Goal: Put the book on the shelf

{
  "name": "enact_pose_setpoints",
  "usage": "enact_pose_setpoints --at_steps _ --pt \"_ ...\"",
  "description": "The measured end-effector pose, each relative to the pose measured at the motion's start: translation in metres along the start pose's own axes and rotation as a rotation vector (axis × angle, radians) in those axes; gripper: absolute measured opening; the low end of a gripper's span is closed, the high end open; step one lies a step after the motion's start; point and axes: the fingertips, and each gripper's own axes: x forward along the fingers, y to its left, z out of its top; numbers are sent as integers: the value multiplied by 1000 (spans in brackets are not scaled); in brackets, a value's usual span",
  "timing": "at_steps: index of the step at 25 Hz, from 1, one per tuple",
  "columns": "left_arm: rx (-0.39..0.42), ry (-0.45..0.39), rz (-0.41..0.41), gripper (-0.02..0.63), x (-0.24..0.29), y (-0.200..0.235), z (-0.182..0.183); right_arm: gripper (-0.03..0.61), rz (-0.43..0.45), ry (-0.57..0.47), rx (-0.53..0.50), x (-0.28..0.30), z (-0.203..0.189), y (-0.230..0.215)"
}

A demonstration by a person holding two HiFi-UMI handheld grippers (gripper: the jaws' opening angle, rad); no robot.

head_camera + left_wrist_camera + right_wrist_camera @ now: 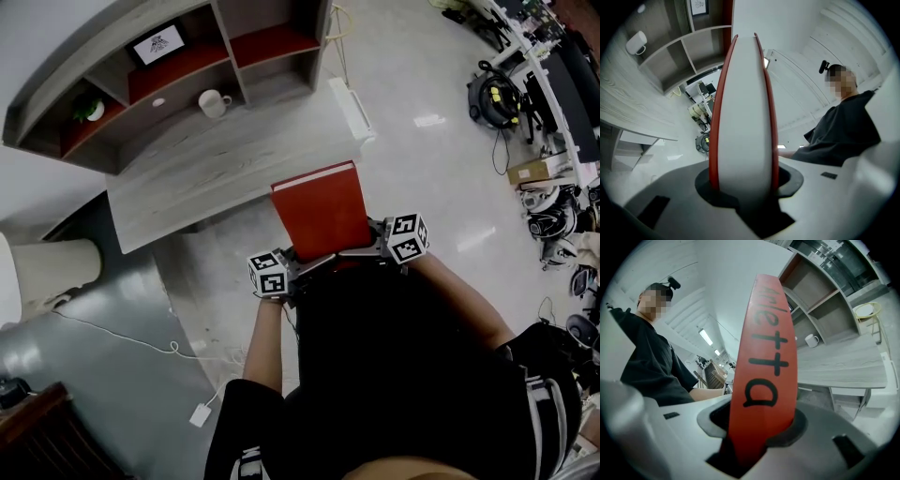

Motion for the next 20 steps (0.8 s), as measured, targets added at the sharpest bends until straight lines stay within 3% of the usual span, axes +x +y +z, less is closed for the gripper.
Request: enact_pose_setpoints --at_steps 4,9,20 --pt "-36 -33 44 160 -1 10 -5 172 11 29 12 2 -6 -10" --pt "-21 -54 146 166 -3 30 14 192 42 38 -12 4 12 -33" --pt "17 2 309 183 30 95 89 209 102 1 -24 -24 74 -114"
